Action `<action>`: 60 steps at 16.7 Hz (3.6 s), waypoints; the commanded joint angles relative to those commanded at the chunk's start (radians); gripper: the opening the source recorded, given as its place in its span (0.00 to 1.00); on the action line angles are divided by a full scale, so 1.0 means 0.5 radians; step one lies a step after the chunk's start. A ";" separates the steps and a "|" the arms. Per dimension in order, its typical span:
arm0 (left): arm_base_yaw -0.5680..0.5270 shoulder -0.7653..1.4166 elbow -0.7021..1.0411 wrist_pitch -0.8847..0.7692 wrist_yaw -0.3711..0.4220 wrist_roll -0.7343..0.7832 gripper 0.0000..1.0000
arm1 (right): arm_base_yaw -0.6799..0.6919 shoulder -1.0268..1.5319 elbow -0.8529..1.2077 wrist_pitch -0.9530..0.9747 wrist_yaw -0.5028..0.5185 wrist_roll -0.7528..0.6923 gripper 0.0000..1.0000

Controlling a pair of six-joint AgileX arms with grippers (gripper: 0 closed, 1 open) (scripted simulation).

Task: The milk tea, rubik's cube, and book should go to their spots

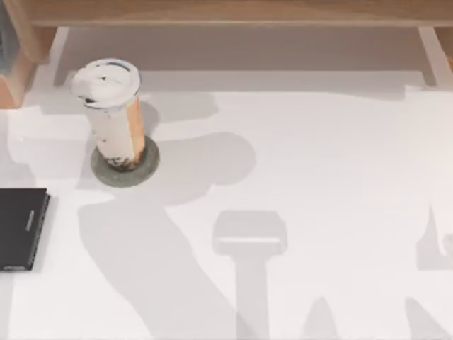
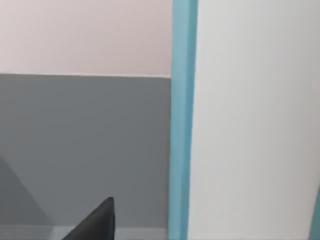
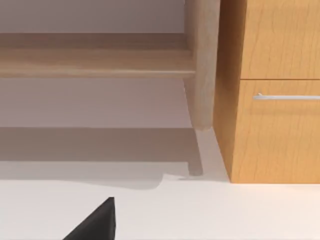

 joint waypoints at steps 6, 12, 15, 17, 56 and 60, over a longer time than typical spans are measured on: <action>0.023 0.170 0.126 0.043 0.029 -0.001 1.00 | 0.000 0.000 0.000 0.000 0.000 0.000 1.00; 0.022 0.171 0.127 0.044 0.029 -0.001 0.77 | 0.000 0.000 0.000 0.000 0.000 0.000 1.00; 0.022 0.171 0.127 0.044 0.029 -0.001 0.55 | 0.000 0.000 0.000 0.000 0.000 0.000 1.00; 0.022 0.171 0.127 0.044 0.029 -0.001 0.40 | 0.000 0.000 0.000 0.000 0.000 0.000 1.00; 0.380 -0.845 -0.667 -0.009 0.214 1.329 0.00 | 0.000 0.000 0.000 0.000 0.000 0.000 1.00; 0.434 -1.201 -1.166 0.007 0.255 2.283 0.00 | 0.000 0.000 0.000 0.000 0.000 0.000 1.00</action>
